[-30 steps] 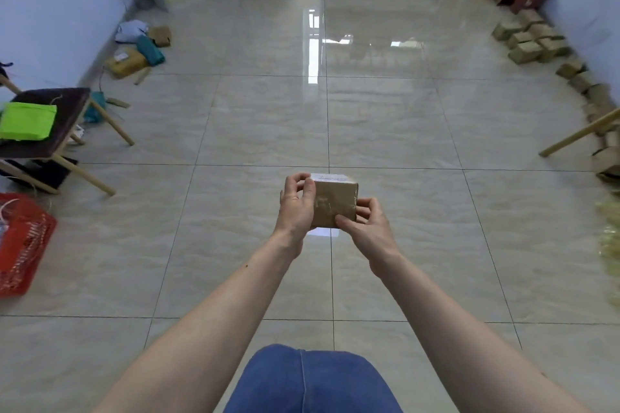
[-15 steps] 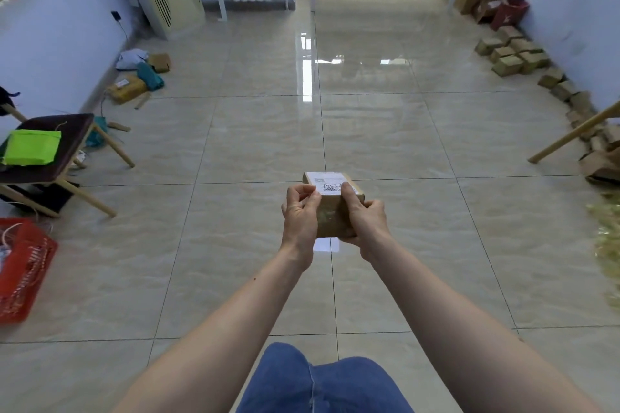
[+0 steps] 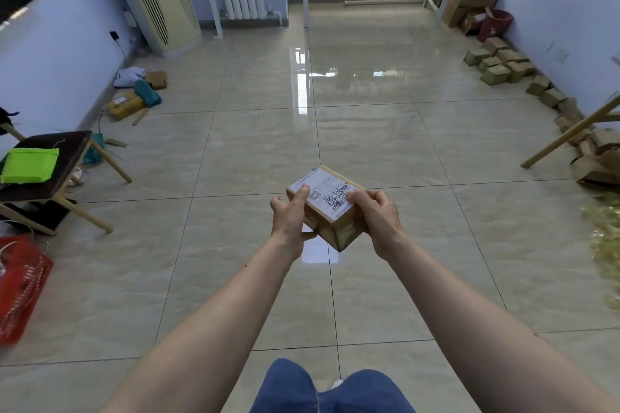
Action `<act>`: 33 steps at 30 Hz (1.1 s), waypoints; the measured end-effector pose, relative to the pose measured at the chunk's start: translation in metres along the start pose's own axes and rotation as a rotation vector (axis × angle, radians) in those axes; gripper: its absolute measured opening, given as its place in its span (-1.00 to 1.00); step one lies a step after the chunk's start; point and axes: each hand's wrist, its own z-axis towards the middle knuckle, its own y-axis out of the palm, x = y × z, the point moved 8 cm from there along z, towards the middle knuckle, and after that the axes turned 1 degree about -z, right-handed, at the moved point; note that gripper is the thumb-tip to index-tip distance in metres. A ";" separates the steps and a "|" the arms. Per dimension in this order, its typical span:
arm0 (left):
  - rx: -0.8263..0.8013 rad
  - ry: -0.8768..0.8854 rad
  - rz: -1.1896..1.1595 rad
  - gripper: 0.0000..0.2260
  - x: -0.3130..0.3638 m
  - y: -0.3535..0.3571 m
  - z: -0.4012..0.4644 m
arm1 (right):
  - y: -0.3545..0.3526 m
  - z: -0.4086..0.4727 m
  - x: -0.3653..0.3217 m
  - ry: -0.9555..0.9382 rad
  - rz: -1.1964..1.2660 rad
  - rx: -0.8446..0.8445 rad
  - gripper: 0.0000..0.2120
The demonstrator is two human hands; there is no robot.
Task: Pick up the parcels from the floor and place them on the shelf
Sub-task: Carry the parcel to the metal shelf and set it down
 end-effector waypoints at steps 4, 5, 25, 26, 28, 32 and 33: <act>0.007 -0.044 -0.073 -0.54 -0.006 0.003 -0.001 | -0.001 -0.001 -0.001 -0.016 0.015 -0.024 -0.61; 0.013 -0.047 -0.083 -0.57 -0.006 0.004 -0.002 | -0.002 -0.001 -0.001 -0.020 0.022 -0.023 -0.64; -0.006 -0.053 -0.016 -0.45 -0.011 0.004 -0.022 | -0.020 -0.013 0.002 0.119 -0.041 -0.063 -0.62; -0.026 -0.069 0.003 -0.46 -0.013 0.005 -0.024 | -0.021 -0.013 0.002 0.130 -0.047 -0.065 -0.57; -0.063 -0.088 0.040 -0.50 -0.015 0.008 -0.026 | -0.022 -0.013 0.002 0.144 -0.062 -0.068 -0.57; -0.066 -0.074 0.018 -0.62 -0.017 0.009 -0.026 | -0.025 -0.011 0.006 0.148 -0.071 -0.063 -0.47; -0.057 -0.069 0.011 -0.62 -0.016 0.009 -0.027 | -0.026 -0.010 0.008 0.151 -0.075 -0.057 -0.41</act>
